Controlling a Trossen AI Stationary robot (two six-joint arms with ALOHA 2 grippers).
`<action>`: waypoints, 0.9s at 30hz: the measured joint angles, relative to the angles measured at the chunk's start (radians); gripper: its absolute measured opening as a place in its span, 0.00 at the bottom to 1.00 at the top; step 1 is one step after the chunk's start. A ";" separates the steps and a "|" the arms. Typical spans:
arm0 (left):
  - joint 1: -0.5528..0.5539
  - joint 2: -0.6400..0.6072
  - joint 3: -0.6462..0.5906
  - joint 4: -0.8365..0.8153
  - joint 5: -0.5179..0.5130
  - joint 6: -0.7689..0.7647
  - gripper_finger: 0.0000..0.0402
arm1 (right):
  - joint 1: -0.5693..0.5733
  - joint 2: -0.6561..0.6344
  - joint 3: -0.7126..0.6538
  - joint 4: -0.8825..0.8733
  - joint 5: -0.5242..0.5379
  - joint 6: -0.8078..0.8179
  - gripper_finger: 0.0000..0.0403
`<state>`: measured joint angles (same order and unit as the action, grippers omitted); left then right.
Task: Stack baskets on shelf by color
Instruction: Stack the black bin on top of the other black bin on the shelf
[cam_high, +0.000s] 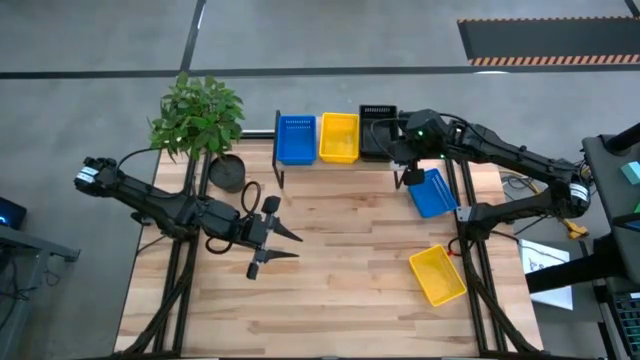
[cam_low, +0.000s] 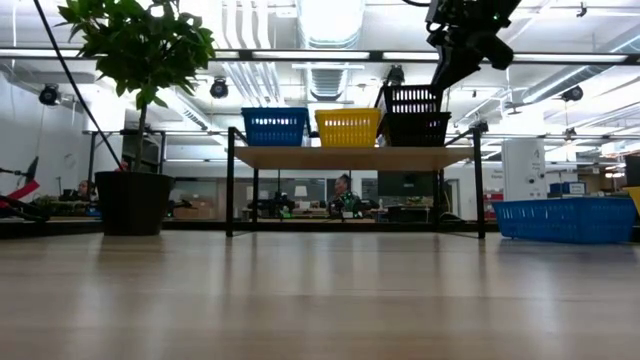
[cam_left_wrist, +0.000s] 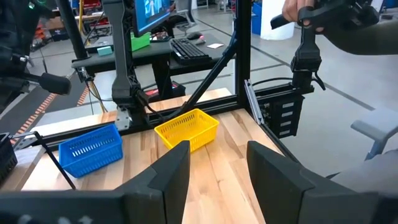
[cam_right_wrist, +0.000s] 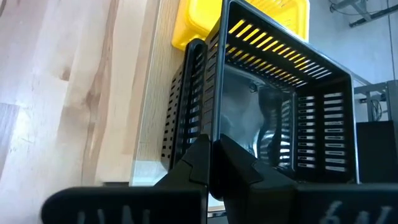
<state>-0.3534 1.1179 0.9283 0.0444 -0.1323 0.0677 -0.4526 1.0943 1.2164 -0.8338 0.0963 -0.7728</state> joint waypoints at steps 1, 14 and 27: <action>0.000 0.000 0.000 0.000 0.000 0.000 0.36 | 0.000 0.000 0.000 -0.001 0.000 -0.001 0.02; 0.000 0.000 0.000 0.000 0.000 0.000 0.36 | 0.000 0.002 -0.012 -0.030 0.009 -0.013 0.10; 0.000 0.000 -0.002 0.000 0.000 -0.001 0.36 | 0.000 -0.006 -0.013 -0.038 0.010 0.032 0.24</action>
<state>-0.3534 1.1183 0.9260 0.0441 -0.1326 0.0669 -0.4522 1.0883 1.2030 -0.8715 0.1059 -0.7407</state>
